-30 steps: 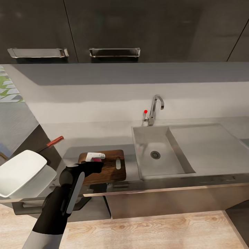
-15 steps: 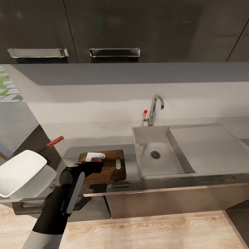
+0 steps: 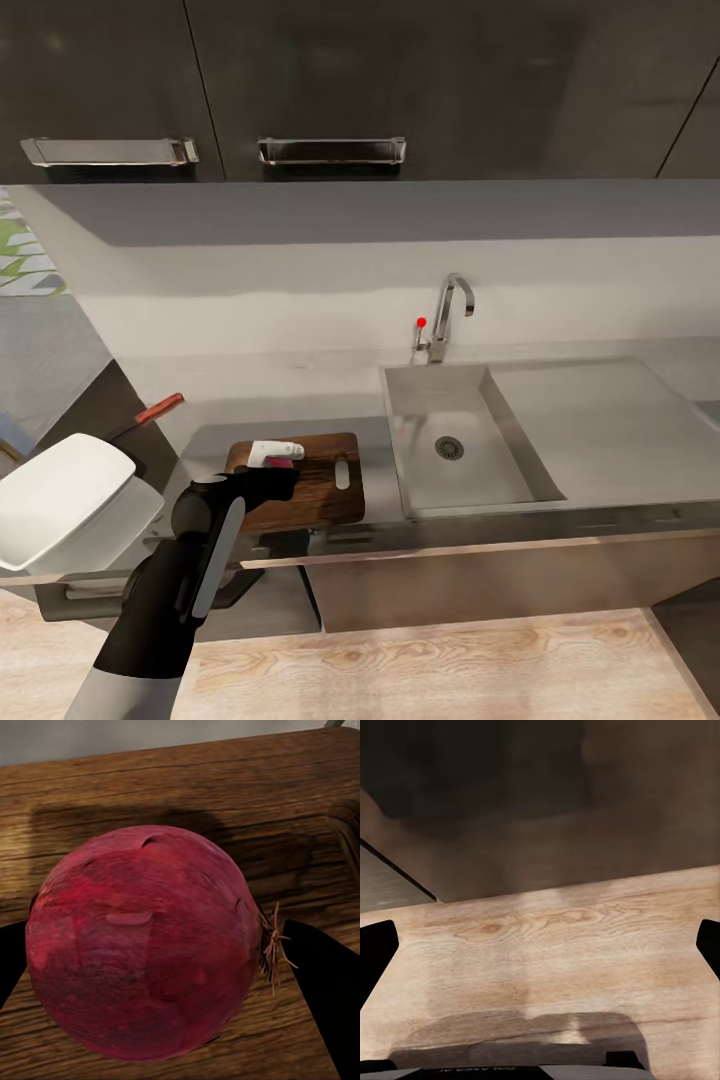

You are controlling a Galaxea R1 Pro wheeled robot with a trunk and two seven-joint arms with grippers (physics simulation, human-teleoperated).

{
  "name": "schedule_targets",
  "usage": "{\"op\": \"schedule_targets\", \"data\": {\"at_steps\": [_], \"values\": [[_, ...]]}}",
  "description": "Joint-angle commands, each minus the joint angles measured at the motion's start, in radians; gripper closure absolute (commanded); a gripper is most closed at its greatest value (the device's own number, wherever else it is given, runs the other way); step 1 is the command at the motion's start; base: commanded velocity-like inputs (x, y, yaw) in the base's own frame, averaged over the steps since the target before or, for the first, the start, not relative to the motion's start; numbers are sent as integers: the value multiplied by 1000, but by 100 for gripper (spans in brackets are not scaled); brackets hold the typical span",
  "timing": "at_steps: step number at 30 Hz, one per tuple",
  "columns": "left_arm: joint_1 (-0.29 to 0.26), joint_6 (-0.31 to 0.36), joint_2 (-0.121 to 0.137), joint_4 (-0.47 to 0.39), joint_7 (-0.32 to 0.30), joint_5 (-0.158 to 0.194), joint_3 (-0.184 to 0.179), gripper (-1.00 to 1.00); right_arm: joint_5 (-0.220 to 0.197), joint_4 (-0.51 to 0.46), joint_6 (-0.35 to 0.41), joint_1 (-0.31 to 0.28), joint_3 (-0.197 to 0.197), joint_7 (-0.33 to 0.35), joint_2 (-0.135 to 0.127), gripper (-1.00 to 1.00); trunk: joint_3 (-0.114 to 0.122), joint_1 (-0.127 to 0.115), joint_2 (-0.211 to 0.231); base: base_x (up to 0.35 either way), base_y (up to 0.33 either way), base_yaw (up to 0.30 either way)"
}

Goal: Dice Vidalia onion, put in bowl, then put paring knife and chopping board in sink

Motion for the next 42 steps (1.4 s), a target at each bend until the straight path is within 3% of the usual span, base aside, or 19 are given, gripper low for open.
{"op": "schedule_targets", "data": {"at_steps": [1, 23, 24, 42], "values": [[-1, 5, 0, 0, 2, 6, 0, 100, -2, -1, -1, 0, 1, 0, 0, -100, -3, 1, -2, 0, 0, 0], [-1, 5, 0, -1, 2, 6, 0, 100, -2, -1, -1, 0, 1, 0, 0, -100, -13, 1, -2, 0, 0, 0], [-1, 5, 0, -1, 2, 6, 0, -100, -2, -1, -1, 0, 1, 0, 0, -100, -13, 1, -2, 0, 0, 0], [-1, 5, 0, -1, 2, 4, 3, -100, -2, -1, -1, 0, 1, -2, 0, -100, -13, 1, -2, 0, 0, 0]]}}
